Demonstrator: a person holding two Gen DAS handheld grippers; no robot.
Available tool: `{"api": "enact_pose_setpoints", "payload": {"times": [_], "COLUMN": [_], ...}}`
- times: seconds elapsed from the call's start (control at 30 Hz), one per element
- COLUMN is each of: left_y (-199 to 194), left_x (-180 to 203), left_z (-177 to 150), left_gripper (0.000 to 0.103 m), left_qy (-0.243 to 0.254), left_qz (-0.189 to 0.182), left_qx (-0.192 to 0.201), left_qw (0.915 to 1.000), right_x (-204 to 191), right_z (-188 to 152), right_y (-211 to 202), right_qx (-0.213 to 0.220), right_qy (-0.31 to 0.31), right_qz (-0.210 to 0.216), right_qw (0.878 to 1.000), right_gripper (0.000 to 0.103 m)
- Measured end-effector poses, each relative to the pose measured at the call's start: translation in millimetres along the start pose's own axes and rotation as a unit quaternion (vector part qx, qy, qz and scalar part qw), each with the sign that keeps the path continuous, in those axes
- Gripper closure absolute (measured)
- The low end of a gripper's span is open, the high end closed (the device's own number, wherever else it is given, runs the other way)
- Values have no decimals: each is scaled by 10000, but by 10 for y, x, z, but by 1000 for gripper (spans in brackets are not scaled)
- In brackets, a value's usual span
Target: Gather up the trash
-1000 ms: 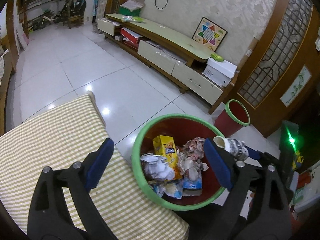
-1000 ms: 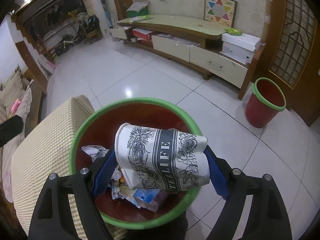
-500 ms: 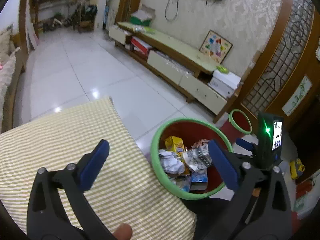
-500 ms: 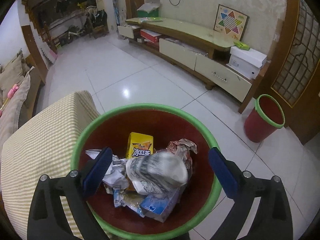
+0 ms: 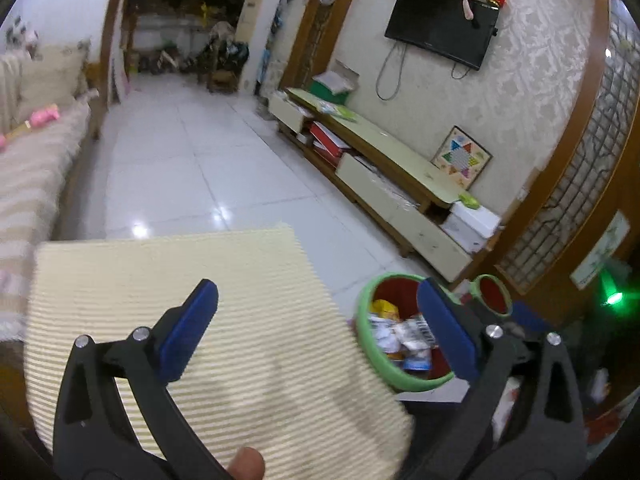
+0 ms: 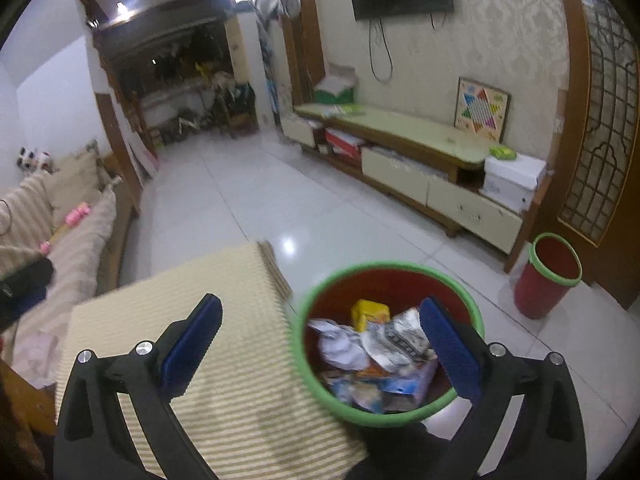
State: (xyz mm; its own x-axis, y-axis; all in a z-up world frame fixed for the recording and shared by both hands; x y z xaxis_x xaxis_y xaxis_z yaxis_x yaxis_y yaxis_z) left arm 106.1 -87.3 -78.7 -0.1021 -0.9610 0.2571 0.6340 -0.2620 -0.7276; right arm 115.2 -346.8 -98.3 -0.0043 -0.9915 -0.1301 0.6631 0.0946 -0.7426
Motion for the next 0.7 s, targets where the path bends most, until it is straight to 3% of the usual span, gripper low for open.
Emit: {"api": "enact_pose_setpoints", "payload": {"times": [0.23,0.4,0.7], "left_y": [-349,-472,-492], "left_x": [-282,-411,-479], "left_z": [-50,-102,-173], "left_gripper": [5,5,5], "left_qy": [16,-105,-172], "left_qz": [604,863,424], "left_qx": [490,570,418], "left_qw": [9970,9946,9981], "right_x": [-411,-624,-669], "right_z": [-69,-70,-93], "right_y": [-256,-340,-423], "right_qx": [507,532,535], "right_qy": [-391,-543,-585], "right_qz": [-438,-341,-325], "right_qw": [9970,9965,9963], "right_gripper": [7,7,7]}}
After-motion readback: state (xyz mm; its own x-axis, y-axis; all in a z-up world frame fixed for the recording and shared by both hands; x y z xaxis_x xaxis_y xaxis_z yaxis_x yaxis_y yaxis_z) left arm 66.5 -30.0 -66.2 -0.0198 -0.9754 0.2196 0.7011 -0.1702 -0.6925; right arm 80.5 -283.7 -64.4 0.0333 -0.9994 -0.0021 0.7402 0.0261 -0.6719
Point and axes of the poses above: each gripper's, at about its wrist camera, not at the fingertips, and y roughly the way its jaws point, x to its right, z to its top, the point moved 5 cm from there along y, roughly the way its jaws point, and after that the axes turned 13 degrees about -x, right-handed, at the moved point
